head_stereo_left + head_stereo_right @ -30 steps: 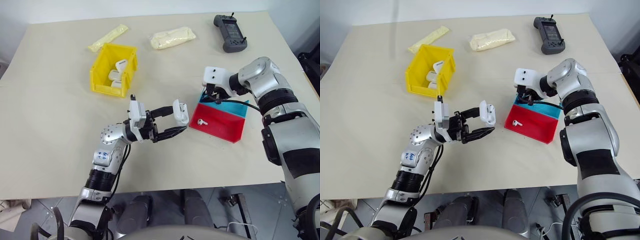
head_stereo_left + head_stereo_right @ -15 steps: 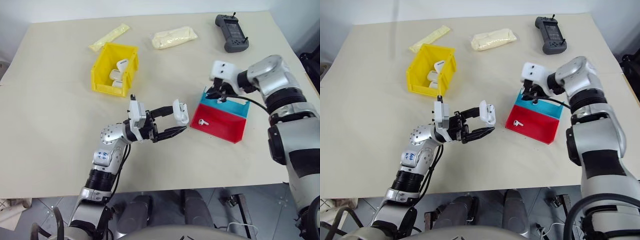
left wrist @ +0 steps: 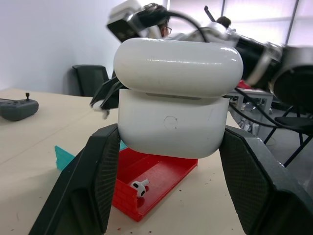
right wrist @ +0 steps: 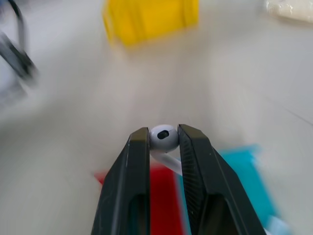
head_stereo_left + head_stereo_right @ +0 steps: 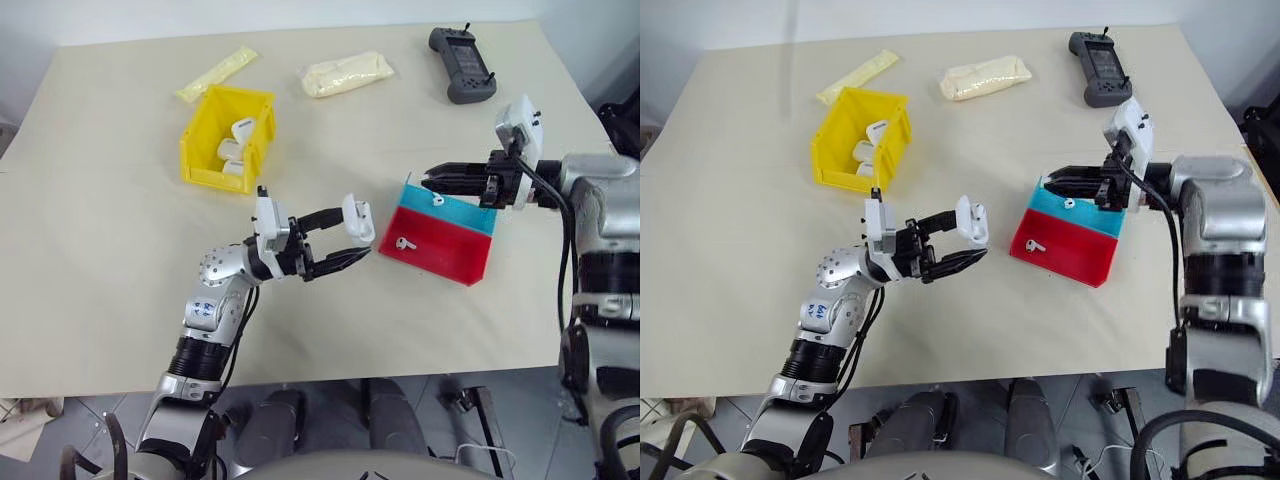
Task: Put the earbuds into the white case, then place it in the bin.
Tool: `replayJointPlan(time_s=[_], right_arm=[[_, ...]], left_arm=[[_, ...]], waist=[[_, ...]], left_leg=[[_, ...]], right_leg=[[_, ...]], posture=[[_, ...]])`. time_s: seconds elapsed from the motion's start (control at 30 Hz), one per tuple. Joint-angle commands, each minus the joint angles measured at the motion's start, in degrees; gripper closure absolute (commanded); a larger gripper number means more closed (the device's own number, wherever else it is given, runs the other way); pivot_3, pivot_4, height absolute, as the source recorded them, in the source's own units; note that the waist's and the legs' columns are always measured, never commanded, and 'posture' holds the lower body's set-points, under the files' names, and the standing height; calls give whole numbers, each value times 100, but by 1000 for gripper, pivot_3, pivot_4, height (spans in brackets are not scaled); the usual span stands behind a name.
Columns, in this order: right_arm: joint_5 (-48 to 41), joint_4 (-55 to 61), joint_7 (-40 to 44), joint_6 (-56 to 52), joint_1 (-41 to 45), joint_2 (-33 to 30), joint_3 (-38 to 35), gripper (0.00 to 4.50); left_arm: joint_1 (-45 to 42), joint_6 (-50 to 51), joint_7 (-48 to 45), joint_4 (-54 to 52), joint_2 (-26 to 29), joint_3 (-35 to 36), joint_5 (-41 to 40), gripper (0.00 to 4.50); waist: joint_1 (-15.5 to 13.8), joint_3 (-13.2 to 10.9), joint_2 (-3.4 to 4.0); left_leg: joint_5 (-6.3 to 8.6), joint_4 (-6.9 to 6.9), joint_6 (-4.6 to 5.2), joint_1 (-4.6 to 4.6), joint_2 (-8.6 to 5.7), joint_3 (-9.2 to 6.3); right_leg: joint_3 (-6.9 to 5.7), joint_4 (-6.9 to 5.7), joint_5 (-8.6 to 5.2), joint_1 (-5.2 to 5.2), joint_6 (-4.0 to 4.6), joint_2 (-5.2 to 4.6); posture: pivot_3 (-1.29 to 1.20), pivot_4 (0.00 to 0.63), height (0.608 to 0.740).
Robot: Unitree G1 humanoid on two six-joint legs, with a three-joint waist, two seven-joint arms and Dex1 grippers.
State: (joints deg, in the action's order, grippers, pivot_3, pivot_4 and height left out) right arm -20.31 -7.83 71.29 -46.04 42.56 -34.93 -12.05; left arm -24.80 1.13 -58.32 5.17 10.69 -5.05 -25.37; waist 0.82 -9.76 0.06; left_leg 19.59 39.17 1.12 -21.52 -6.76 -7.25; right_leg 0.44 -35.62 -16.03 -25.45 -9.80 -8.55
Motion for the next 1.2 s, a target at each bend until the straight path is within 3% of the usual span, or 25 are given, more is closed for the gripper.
replayJointPlan(time_s=[0.03, 0.33, 0.63, 0.87, 1.2], right_arm=[[-1005, 1215, -867, -1056, -397, 415, -666, 4035], [-3266, 2527, -2588, -2974, -825, 1546, -1638, 4035], [-5243, 2883, -4208, -3252, -1221, 2056, -1889, 4035], [-5818, 2863, -4880, -2730, -1586, 1959, -1489, 4035], [-5922, 2701, -5010, -2063, -1975, 1813, -884, 4035]], left_arm=[[-74, -3, 43, -131, 35, 22, -5, 1780], [-355, -91, 178, 118, 73, 43, 152, 1780], [-502, -58, 213, 244, 42, -16, 220, 1780], [-546, -86, 183, 276, -25, -31, 183, 1780], [-520, -70, 172, 231, -32, -11, 171, 1780]], waist=[[-43, 0, 0], [-104, 0, 0], [-72, 0, 0], [-71, 0, 0], [-70, 0, 0]], left_leg=[[0, 0, 0, 0, 1, -1], [0, 3, 1, 0, -3, -2], [0, 1, 1, 2, -1, -2], [0, 1, 2, 2, -2, -1], [0, 1, 3, 3, -2, -1]], right_leg=[[0, -1, 0, 0, 1, 0], [2, -3, 5, 1, 8, 0], [1, -6, 5, 0, 8, 1], [2, -7, 5, 0, 8, 1], [2, -6, 5, 1, 8, 1]], posture=[[0, 150, 740], [0, 150, 740], [0, 150, 740], [0, 150, 740], [0, 150, 740]])
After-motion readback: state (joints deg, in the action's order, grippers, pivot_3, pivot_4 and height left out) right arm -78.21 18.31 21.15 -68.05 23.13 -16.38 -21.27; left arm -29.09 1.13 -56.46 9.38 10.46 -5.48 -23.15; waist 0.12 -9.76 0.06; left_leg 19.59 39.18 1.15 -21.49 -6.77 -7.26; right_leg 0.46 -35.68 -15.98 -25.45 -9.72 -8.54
